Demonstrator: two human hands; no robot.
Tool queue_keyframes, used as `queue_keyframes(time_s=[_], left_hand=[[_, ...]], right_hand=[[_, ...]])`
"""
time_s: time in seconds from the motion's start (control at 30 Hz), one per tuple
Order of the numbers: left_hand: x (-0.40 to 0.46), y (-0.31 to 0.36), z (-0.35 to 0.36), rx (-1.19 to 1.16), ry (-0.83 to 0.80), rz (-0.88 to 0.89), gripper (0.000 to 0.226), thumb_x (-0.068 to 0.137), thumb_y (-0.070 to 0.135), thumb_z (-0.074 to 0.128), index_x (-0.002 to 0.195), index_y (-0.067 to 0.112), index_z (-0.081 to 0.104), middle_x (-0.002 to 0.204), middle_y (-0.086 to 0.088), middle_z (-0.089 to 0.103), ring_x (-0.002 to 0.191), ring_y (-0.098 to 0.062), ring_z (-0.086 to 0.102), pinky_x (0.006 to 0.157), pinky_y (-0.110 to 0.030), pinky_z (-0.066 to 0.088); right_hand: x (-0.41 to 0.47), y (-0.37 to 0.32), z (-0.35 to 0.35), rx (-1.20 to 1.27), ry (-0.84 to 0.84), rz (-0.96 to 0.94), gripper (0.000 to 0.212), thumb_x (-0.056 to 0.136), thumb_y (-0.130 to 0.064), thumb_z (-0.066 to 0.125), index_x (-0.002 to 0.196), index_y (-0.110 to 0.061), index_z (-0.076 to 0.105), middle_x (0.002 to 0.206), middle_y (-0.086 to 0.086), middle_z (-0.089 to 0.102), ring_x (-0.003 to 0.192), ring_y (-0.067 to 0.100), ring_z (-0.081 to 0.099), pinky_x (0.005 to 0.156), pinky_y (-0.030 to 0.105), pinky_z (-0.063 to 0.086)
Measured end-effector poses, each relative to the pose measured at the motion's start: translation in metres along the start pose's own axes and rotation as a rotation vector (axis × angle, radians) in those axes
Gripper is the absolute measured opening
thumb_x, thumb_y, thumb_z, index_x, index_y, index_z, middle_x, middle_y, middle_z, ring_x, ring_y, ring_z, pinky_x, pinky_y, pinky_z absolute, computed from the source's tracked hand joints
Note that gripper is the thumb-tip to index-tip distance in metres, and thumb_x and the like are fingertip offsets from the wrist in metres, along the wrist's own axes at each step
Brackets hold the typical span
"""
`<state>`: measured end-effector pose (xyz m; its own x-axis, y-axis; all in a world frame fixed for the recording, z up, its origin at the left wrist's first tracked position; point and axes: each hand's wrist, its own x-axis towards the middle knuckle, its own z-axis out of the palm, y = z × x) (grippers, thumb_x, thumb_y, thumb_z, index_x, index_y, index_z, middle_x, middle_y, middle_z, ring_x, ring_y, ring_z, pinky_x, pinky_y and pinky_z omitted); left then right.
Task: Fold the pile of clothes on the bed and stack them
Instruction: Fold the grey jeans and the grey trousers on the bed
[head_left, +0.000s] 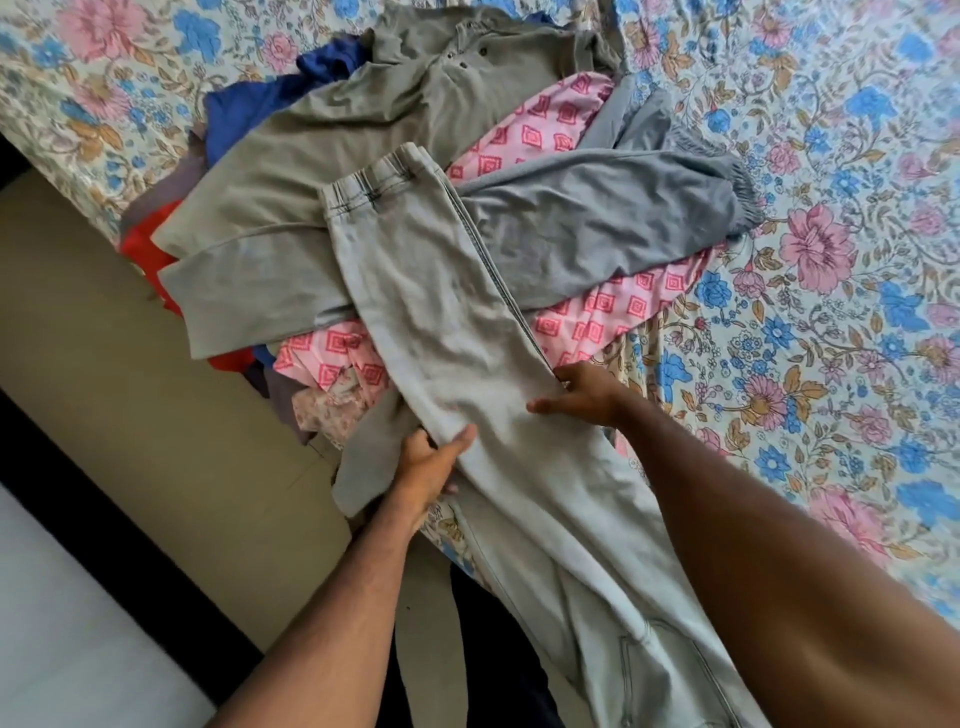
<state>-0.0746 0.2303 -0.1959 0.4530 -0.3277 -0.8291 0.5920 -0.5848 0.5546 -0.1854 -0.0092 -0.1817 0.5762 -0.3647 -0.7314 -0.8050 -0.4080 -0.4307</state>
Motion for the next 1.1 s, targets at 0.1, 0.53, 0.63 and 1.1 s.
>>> queue_keyframes(time_s=[0.1,0.53,0.63,1.1], left_hand=[[-0.011,-0.028,0.006,0.173,-0.135,-0.094,0.032,0.078,0.025,0.086,0.102,0.013,0.069,0.097,-0.005,0.077,0.085,-0.020,0.073,0.051,-0.027,0.050],[-0.058,-0.102,0.020,0.024,-0.317,-0.155,0.053,0.073,0.016,0.089,0.117,0.016,0.059,0.111,-0.008,0.075,0.101,-0.027,0.071,0.074,-0.038,0.057],[-0.059,-0.124,0.027,0.156,-0.269,-0.139,0.032,0.083,0.025,0.082,0.108,0.013,0.067,0.110,-0.010,0.075,0.093,-0.020,0.071,0.074,-0.033,0.057],[-0.093,-0.179,0.052,0.286,-0.336,-0.180,0.073,0.056,0.029,0.099,0.114,0.005,0.063,0.110,-0.005,0.073,0.106,-0.021,0.069,0.090,-0.032,0.057]], right_hand=[[-0.008,0.020,0.002,-0.078,-0.113,0.073,0.062,0.078,-0.038,0.087,0.128,-0.008,0.066,0.122,0.009,0.065,0.112,0.028,0.061,0.090,0.033,0.050],[-0.067,0.077,0.042,0.058,-0.028,0.096,0.059,0.074,-0.041,0.090,0.121,-0.013,0.067,0.112,0.005,0.070,0.099,0.024,0.067,0.086,0.033,0.054],[-0.080,0.075,0.047,-0.032,0.014,0.127,0.055,0.079,-0.038,0.086,0.123,-0.013,0.065,0.110,0.008,0.066,0.090,0.021,0.064,0.074,0.028,0.050],[-0.101,0.101,0.070,-0.120,0.024,0.180,0.069,0.074,-0.049,0.087,0.126,-0.012,0.062,0.116,0.011,0.068,0.105,0.030,0.062,0.090,0.037,0.053]])
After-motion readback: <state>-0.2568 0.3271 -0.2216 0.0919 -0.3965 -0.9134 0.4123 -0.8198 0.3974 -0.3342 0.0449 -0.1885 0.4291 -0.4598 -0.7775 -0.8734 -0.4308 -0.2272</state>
